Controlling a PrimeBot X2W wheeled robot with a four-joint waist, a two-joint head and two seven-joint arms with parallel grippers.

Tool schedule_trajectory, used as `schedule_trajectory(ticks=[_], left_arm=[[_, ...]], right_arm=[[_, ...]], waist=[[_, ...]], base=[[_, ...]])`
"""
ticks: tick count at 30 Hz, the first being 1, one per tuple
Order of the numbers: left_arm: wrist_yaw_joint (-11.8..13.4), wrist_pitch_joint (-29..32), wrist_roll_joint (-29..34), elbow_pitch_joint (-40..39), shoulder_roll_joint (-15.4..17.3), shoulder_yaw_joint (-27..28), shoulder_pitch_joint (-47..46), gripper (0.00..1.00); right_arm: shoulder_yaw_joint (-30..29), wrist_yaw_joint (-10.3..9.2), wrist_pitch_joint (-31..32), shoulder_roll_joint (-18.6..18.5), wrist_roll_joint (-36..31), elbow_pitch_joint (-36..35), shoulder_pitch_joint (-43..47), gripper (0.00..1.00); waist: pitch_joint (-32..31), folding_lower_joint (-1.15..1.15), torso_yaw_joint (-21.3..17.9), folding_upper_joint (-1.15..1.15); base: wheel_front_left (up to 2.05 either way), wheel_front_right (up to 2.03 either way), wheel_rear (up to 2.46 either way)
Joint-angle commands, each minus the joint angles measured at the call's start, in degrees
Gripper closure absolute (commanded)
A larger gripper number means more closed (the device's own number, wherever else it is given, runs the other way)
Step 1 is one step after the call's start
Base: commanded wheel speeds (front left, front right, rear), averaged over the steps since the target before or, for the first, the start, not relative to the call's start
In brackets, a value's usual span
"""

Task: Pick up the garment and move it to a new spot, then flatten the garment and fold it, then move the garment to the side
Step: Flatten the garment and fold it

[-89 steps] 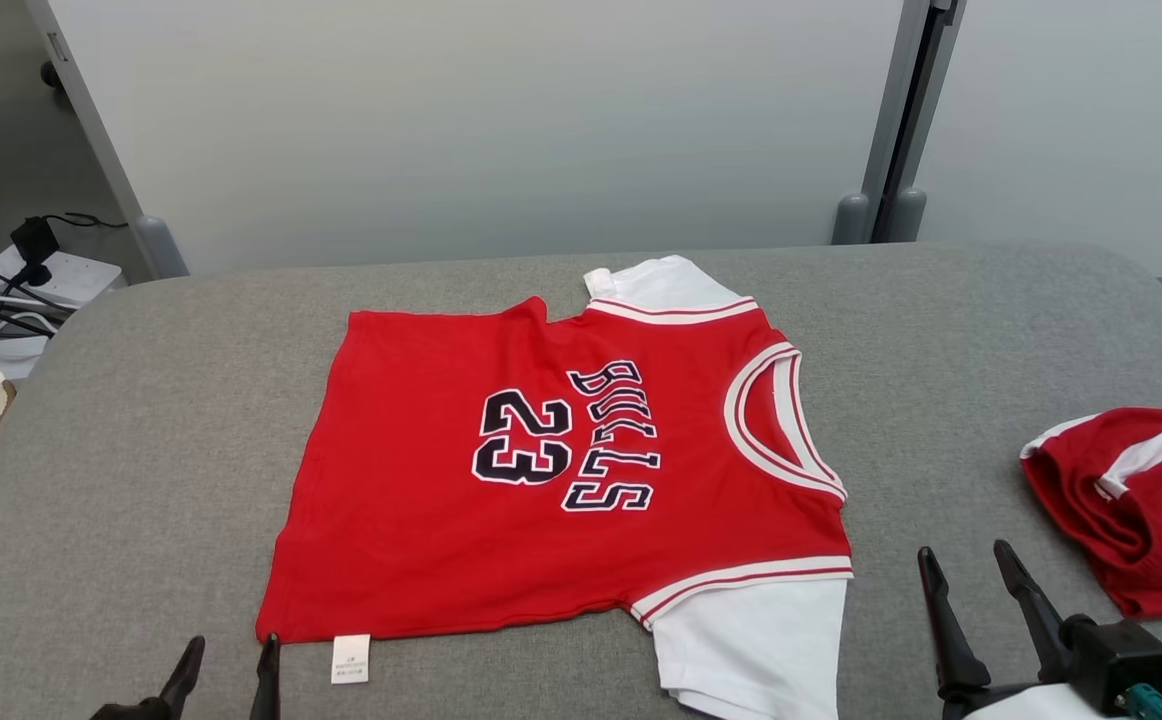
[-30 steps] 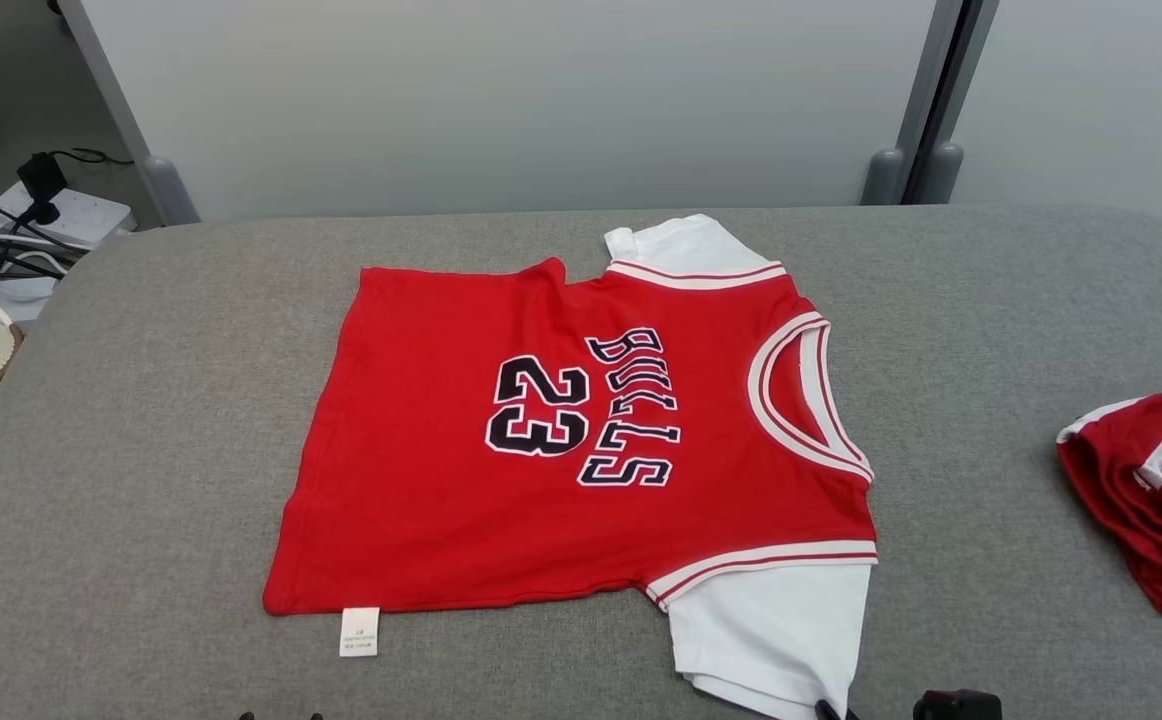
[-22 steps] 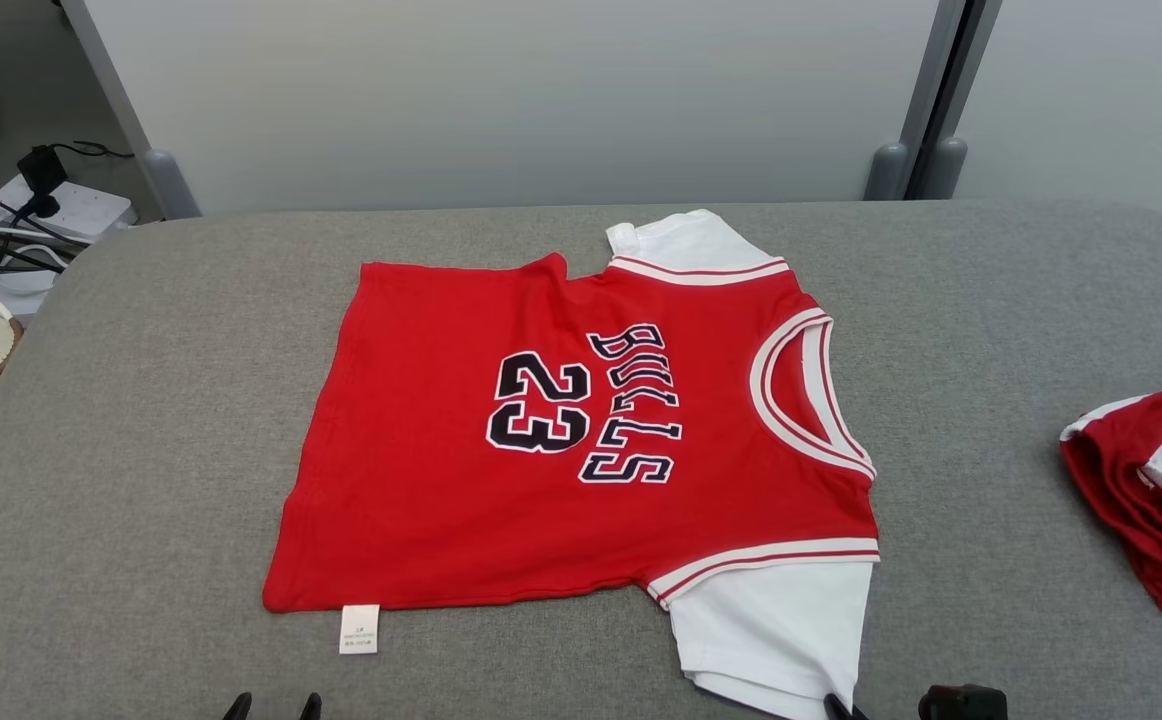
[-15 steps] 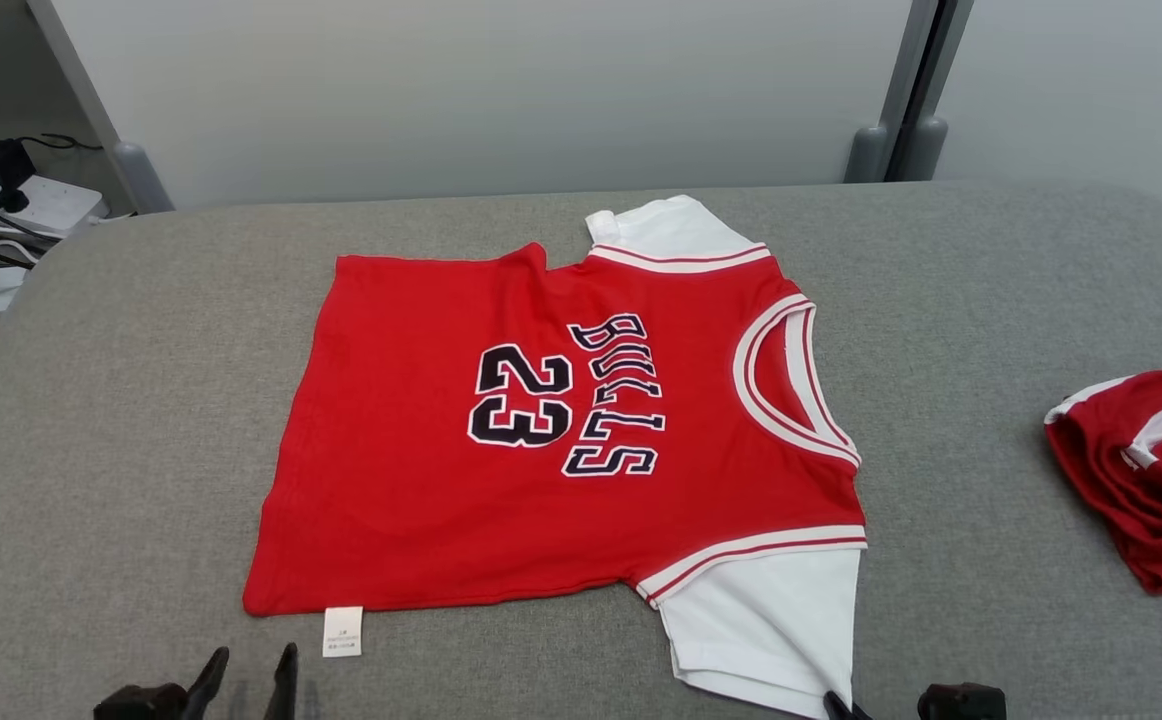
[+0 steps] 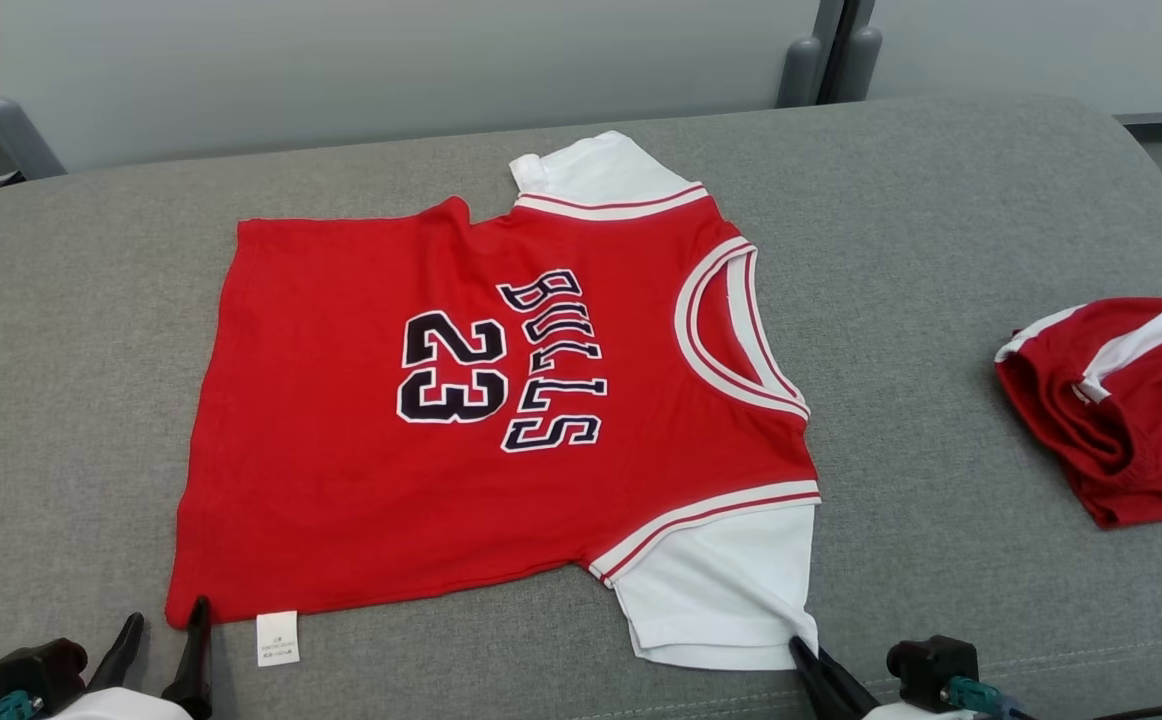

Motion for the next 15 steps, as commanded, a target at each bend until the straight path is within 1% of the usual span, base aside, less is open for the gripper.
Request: schedule_trajectory(ticks=[1,4,9,10,11,12,13,14,15], left_arm=[[0.01,-0.52,-0.87,-0.51,2.36,0.96,-2.85,0.0],[0.01,-0.52,-2.43,-0.17,3.14,-1.19,-3.04,0.0],[0.01,-0.52,-4.94,0.63,3.22,-3.42,-3.04,0.0],[0.01,-0.52,-5.33,0.62,3.23,-3.57,-3.06,0.05],[0.01,-0.52,-5.33,0.62,3.23,-3.57,-3.06,0.05],[0.01,-0.52,-5.56,0.13,3.34,-3.42,-3.13,0.31],[0.01,-0.52,-5.49,-0.41,3.49,-3.23,-3.15,0.71],[0.01,-0.52,-5.43,-0.78,3.53,-3.14,-3.06,1.0],[0.01,-0.52,-5.2,-1.22,3.61,-3.15,-3.0,1.0]], right_arm=[[1.44,0.0,-1.19,-0.29,-0.01,-1.79,-1.42,1.0],[1.6,0.0,-1.21,-0.29,-0.23,-2.61,-1.4,1.0],[1.2,0.0,-1.23,-0.29,-0.63,-3.59,-1.37,1.0],[1.17,0.0,-1.23,-0.29,-0.73,-3.77,-1.41,1.0],[1.17,0.0,-1.23,-0.29,-0.73,-3.77,-1.41,1.0],[1.12,0.0,-1.23,-0.29,-0.79,-3.97,-1.46,1.0],[1.06,0.0,-1.23,-0.29,-0.88,-4.12,-1.5,1.0],[0.96,0.0,-1.24,-0.29,-1.0,-4.21,-1.52,1.0],[0.84,0.0,-1.24,-0.29,-1.07,-4.36,-1.52,1.0]], waist=[[0.82,0.0,-0.71,0.0],[1.43,0.0,-0.97,0.0],[1.88,0.0,-1.01,0.0],[1.9,0.0,-1.0,0.0],[1.9,0.0,-1.0,0.0],[1.94,0.0,-0.97,0.0],[1.94,0.0,-0.93,0.0],[1.87,0.0,-0.87,0.0],[1.78,0.0,-0.81,0.0]], base=[[0.0,0.0,0.0],[0.0,0.0,0.0],[0.0,0.0,0.0],[0.0,0.0,0.0],[0.0,0.0,0.0],[0.0,0.0,0.0],[0.0,0.0,0.0],[0.0,0.0,0.0],[0.0,0.0,0.0]])
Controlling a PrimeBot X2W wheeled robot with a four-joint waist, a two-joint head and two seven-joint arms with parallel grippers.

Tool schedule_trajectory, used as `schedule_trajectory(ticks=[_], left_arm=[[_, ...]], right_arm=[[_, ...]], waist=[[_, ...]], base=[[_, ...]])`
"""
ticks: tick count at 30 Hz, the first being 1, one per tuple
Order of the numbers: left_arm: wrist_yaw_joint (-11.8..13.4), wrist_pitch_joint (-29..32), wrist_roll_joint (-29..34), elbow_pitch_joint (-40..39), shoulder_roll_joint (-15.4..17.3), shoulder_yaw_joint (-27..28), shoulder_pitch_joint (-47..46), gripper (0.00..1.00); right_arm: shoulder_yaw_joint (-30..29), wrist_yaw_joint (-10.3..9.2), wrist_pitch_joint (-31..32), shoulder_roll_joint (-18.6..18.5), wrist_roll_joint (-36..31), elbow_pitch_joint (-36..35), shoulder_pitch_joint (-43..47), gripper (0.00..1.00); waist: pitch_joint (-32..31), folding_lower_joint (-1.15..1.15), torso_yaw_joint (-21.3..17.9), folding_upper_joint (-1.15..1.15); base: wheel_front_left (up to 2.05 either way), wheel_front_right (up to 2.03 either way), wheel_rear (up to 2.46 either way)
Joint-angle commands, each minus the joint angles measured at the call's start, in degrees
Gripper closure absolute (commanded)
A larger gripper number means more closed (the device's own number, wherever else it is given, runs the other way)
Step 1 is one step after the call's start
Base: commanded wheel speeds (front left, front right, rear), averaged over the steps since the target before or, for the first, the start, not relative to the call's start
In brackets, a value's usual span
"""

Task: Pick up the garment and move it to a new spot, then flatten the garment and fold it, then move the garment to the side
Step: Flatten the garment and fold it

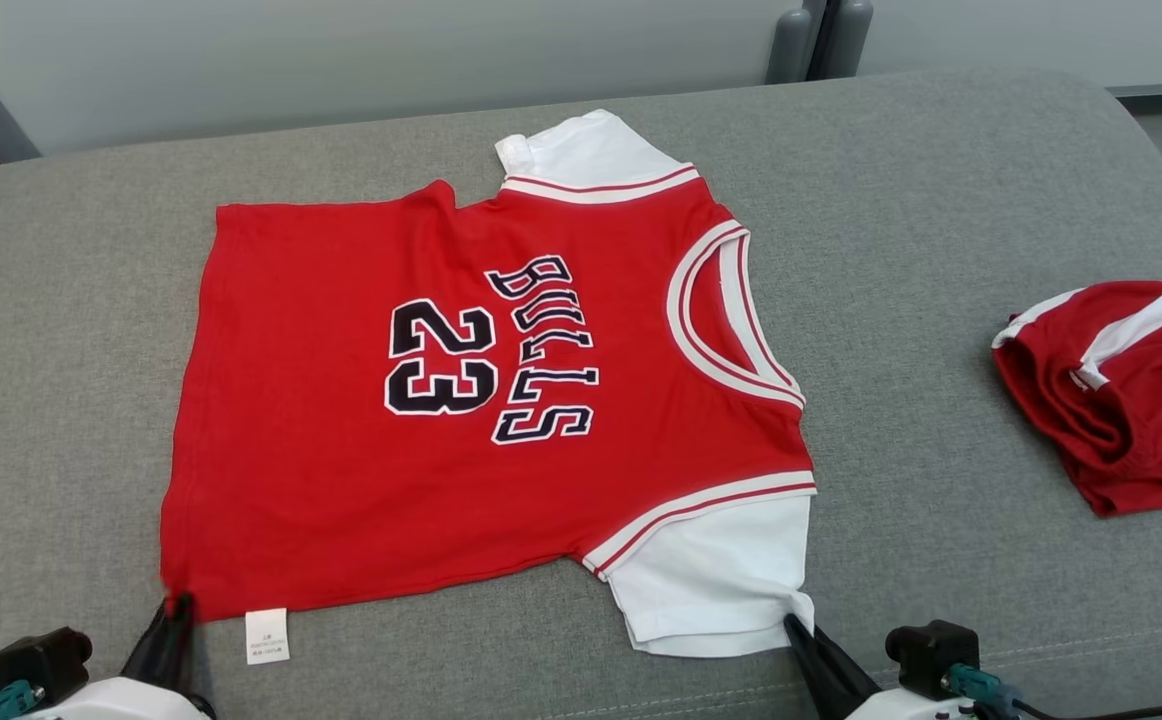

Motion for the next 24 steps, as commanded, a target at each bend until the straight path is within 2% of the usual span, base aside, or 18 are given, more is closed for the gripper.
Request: schedule_trajectory(ticks=[1,11,24], left_arm=[[0.01,-0.35,0.48,-1.33,1.83,2.1,-1.97,1.0],[0.01,-0.35,3.68,0.22,-0.01,4.12,0.51,1.0],[0.01,-0.35,10.01,3.48,-3.07,9.58,2.67,1.0]], right_arm=[[0.9,0.0,-0.83,-0.26,-0.61,-1.57,-1.34,1.0],[1.63,0.0,0.13,-0.26,-0.34,-2.18,0.51,1.0],[0.5,0.0,1.7,-0.26,-2.77,-8.77,4.79,1.0]], waist=[[-0.12,0.0,0.06,0.0],[-4.72,0.0,0.57,0.0],[-8.86,0.0,1.06,0.0]], base=[[0.0,0.0,0.0],[0.0,0.0,0.0],[0.0,0.0,0.0]])
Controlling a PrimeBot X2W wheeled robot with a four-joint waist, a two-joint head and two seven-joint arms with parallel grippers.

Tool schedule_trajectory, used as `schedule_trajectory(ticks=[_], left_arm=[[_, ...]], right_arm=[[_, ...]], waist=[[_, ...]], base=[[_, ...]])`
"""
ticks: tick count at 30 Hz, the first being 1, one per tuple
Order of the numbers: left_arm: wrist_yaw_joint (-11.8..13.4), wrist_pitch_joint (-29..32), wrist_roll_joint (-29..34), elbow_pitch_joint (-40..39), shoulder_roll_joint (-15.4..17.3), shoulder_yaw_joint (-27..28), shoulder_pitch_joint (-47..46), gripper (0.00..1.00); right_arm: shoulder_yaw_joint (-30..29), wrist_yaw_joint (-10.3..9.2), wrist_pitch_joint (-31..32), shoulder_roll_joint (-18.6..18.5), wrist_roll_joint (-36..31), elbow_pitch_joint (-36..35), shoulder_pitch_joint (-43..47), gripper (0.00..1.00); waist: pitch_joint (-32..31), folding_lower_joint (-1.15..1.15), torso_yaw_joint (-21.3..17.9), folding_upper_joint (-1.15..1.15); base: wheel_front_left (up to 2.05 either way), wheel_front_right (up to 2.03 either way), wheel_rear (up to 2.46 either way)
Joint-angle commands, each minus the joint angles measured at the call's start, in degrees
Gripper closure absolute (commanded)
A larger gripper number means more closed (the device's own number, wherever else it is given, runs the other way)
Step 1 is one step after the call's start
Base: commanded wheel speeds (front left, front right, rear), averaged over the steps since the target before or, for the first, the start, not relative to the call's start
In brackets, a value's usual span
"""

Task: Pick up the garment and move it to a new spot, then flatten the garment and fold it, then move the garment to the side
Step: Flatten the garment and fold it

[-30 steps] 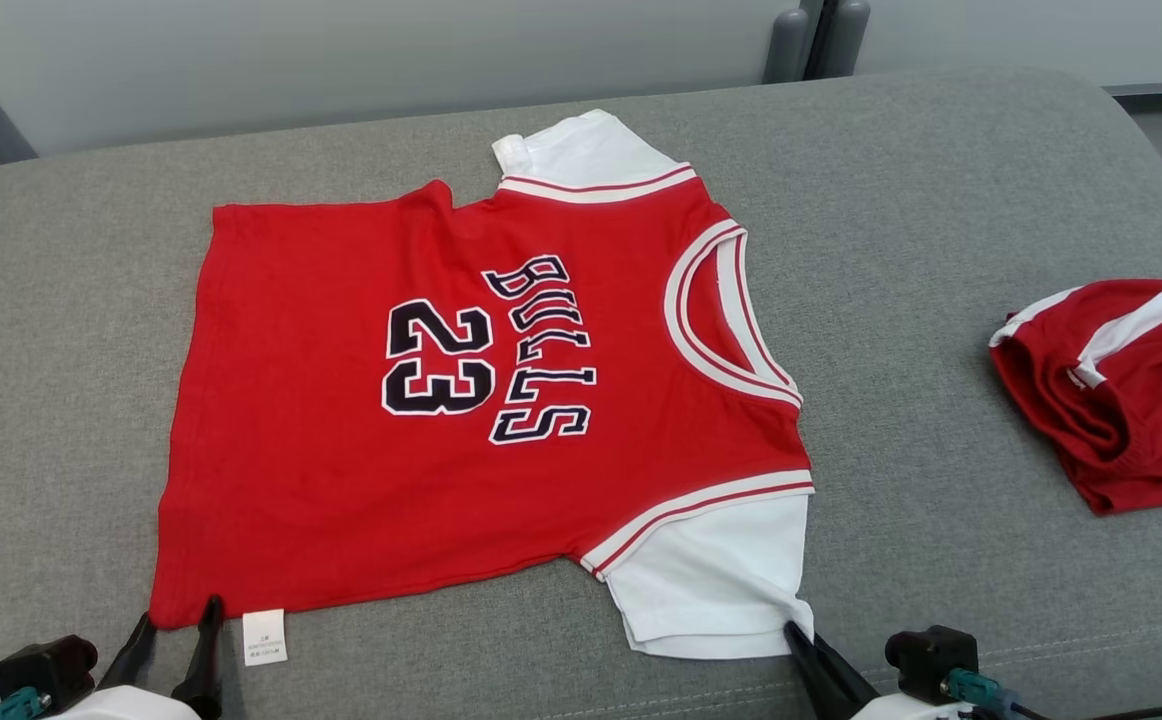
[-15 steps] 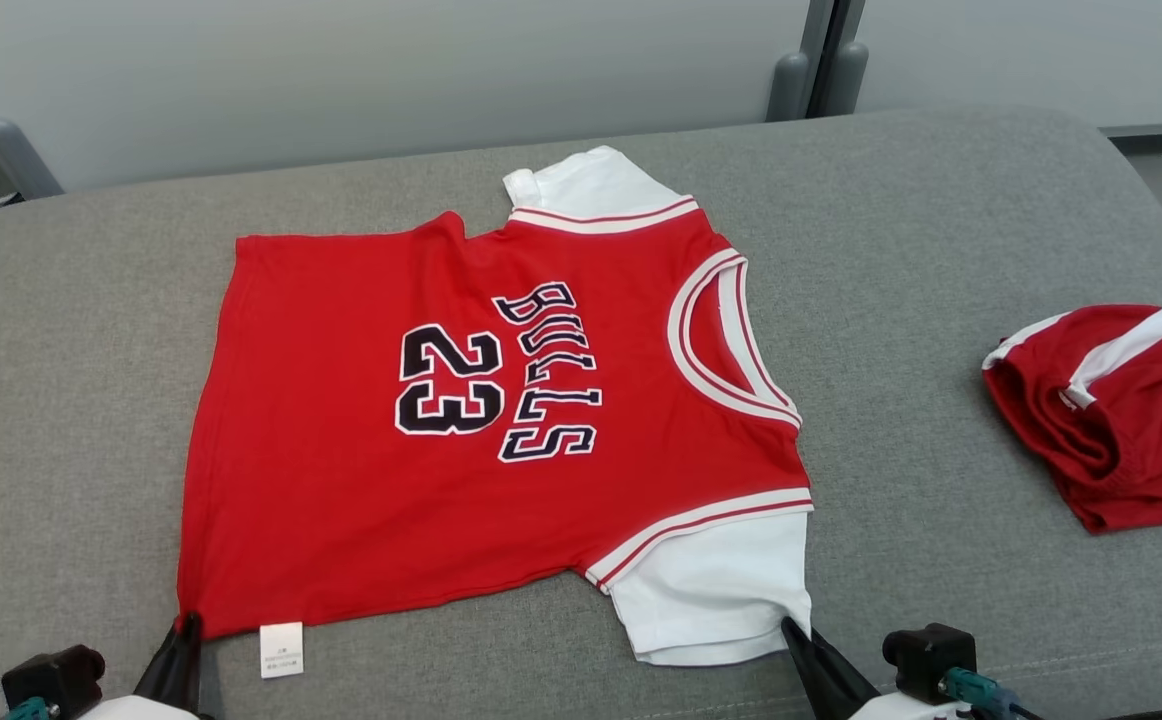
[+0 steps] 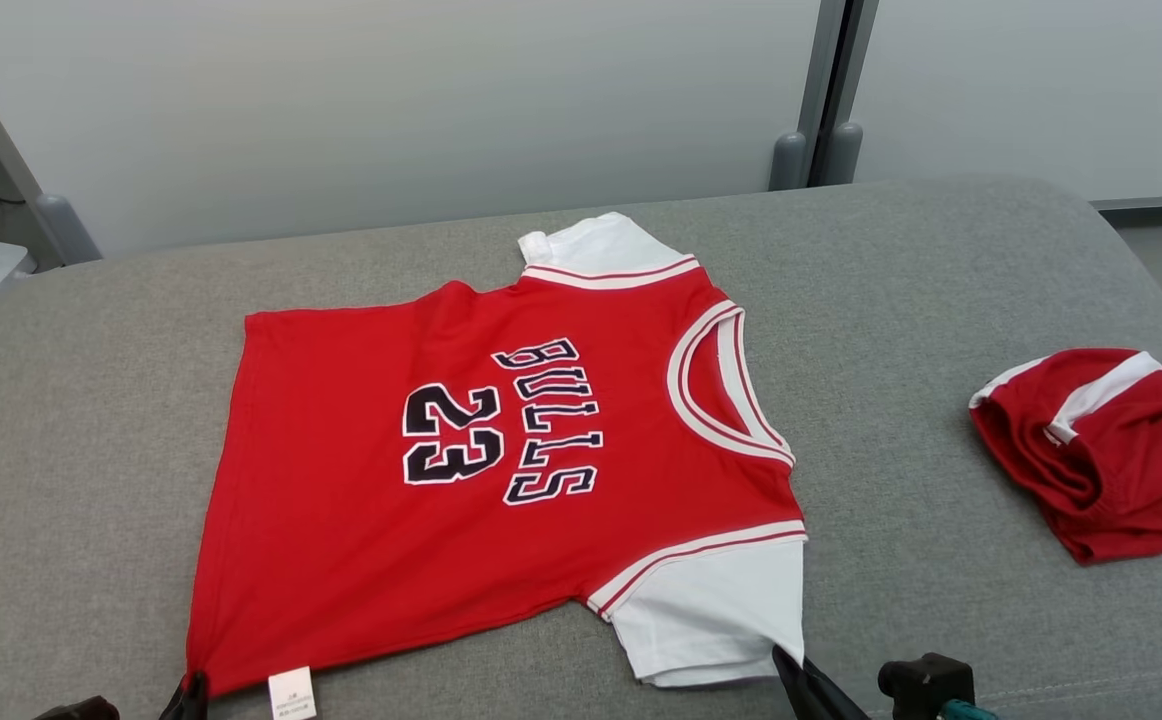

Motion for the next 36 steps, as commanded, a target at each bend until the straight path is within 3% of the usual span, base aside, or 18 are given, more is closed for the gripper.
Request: schedule_trajectory(ticks=[1,14,22,28,36], left_arm=[[0.02,-0.35,0.78,-0.31,1.72,2.79,-1.04,1.0],[0.02,-0.35,4.66,1.7,1.73,6.8,-1.08,1.0],[0.02,-0.35,6.64,1.09,2.13,7.63,-1.52,1.0],[0.02,-0.35,4.98,-5.02,2.46,3.17,-2.83,1.0],[0.02,-0.35,1.91,-5.7,4.23,-1.78,-8.16,1.0]], right_arm=[[0.52,0.0,0.79,-0.15,-1.16,-2.99,0.38,1.0],[-3.98,0.0,8.24,-3.6,-3.62,-21.18,10.61,1.0],[-5.46,0.0,10.46,-3.15,-4.53,-27.67,13.53,1.0],[-6.07,0.0,8.65,-2.0,-7.04,-27.69,9.94,1.0],[-9.33,0.0,6.06,-0.52,-10.79,-20.58,-0.58,1.0]], waist=[[-0.32,0.0,-0.01,0.0],[-0.26,0.0,-0.87,0.0],[0.61,0.0,-0.6,0.0],[1.51,0.0,0.6,0.0],[4.58,0.0,2.13,0.0]], base=[[0.0,0.0,0.0],[0.0,0.0,0.0],[0.0,0.0,0.0],[0.0,0.0,0.0],[0.0,0.0,0.0]])
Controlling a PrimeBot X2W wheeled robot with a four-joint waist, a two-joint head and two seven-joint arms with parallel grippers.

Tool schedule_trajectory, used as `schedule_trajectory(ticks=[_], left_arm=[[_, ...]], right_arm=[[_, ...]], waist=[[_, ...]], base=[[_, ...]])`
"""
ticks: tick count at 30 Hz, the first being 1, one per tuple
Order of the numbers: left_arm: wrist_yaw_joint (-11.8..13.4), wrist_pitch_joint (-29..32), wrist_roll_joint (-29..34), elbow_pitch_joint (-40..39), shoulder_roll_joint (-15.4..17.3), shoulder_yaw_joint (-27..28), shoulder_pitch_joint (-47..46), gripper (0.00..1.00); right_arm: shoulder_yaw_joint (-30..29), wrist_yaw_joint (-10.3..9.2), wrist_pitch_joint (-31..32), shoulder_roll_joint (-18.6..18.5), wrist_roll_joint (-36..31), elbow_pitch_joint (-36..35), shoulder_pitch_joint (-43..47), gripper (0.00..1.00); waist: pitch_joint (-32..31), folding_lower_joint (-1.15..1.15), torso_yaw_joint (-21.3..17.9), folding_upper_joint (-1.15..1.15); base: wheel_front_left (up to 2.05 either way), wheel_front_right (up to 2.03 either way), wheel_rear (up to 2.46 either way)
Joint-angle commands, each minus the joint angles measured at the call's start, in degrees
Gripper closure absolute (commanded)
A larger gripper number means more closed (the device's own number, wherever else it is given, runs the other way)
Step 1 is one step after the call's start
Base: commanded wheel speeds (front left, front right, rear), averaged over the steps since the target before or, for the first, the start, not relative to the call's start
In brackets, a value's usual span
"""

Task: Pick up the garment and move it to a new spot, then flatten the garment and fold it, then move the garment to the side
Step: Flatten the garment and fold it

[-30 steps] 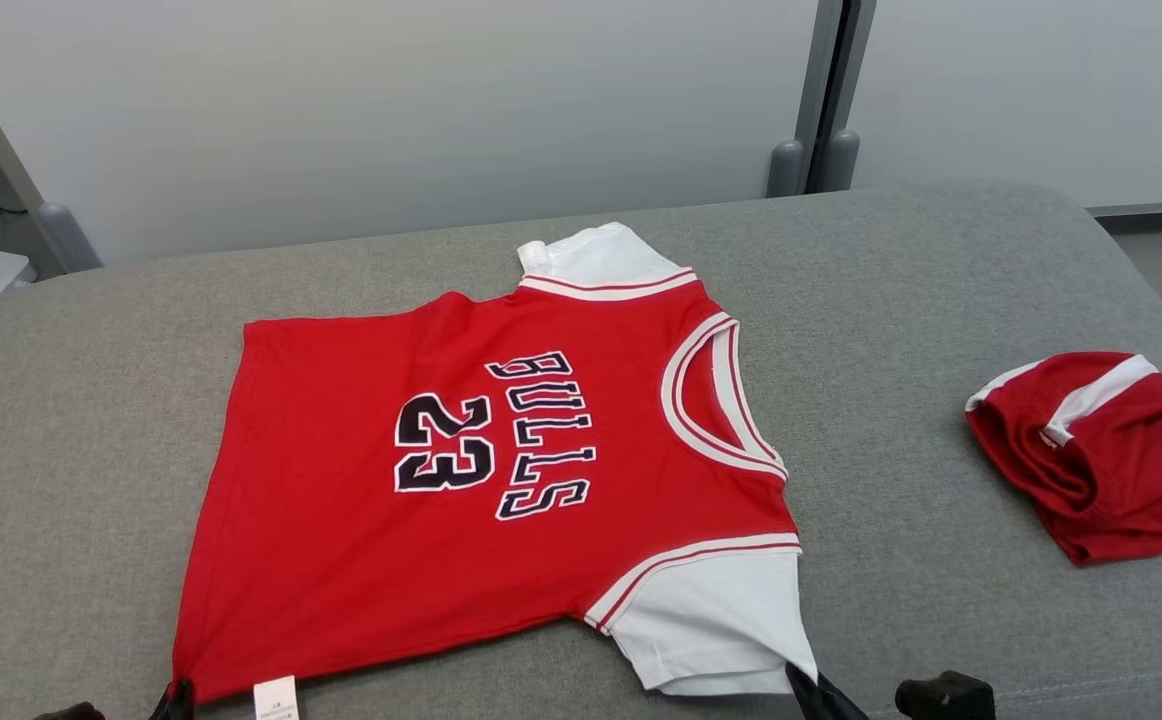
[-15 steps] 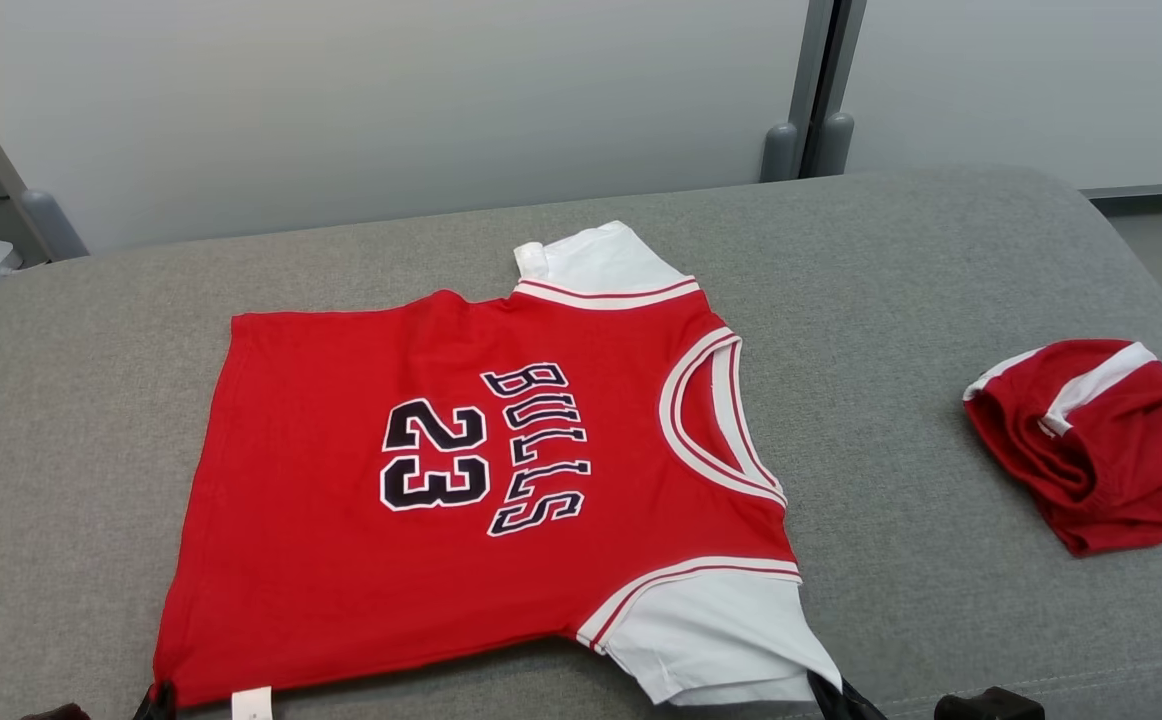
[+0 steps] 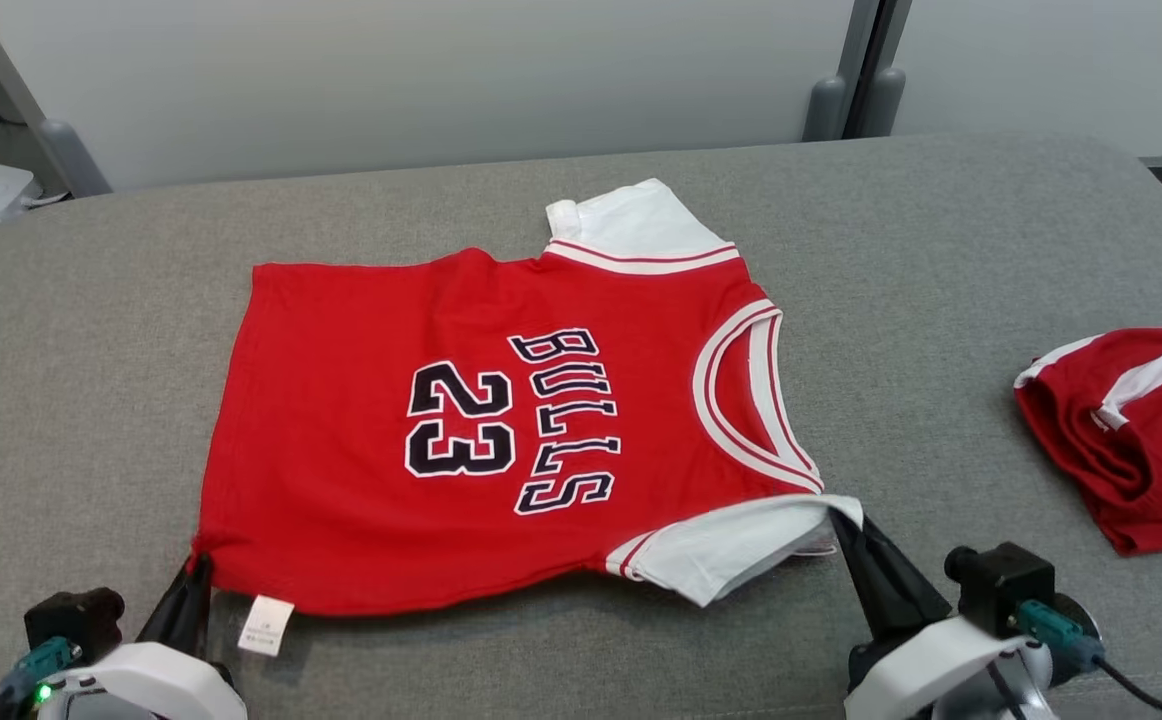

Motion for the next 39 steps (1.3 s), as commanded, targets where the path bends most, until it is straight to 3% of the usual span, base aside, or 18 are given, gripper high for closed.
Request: schedule_trajectory(ticks=[1,16,31,32,33,34,35,39], left_arm=[[0.02,-0.35,-1.04,-0.78,2.36,1.54,-3.59,1.0],[0.02,-0.35,-6.07,2.47,6.21,-2.62,-14.46,1.0],[0.02,-0.35,-8.73,0.3,9.05,-5.66,-19.37,1.0],[0.02,-0.35,-8.91,0.66,9.27,-6.17,-19.6,0.83],[0.02,-0.35,-9.08,0.91,9.45,-6.55,-19.88,0.31],[0.02,-0.35,-9.38,1.01,9.58,-6.68,-20.12,0.0],[0.02,-0.35,-9.54,0.6,9.75,-6.23,-20.41,0.0],[0.02,-0.35,-8.69,-3.18,10.0,-2.55,-20.22,0.0]], right_arm=[[0.49,0.0,-1.21,0.14,-0.61,-0.12,-3.67,1.0],[0.13,0.0,-7.2,0.38,-0.64,16.37,-23.79,1.0],[0.76,0.0,-8.43,0.39,-0.96,24.91,-34.24,1.0],[0.91,0.0,-7.81,0.39,-0.69,26.13,-34.7,1.0],[1.11,0.0,-7.64,0.39,-0.38,27.08,-35.21,0.81],[1.17,0.0,-7.74,0.39,-0.22,27.81,-35.71,0.5],[0.87,0.0,-7.93,0.39,0.02,28.37,-36.12,0.0],[-2.51,0.0,-8.91,0.39,-1.63,28.02,-36.99,0.0]], waist=[[1.25,0.0,0.45,0.0],[10.74,0.0,1.37,0.0],[16.34,0.0,2.56,0.0],[16.69,0.0,2.6,0.0],[16.98,0.0,2.67,0.0],[17.17,0.0,2.72,0.0],[17.35,0.0,2.76,0.0],[17.64,0.0,2.8,0.0]], base=[[0.0,0.0,0.0],[0.0,0.0,0.0],[0.0,0.0,0.0],[0.0,0.0,0.0],[0.0,0.0,0.0],[0.0,0.0,0.0],[0.0,0.0,0.0],[0.0,0.0,0.0]])
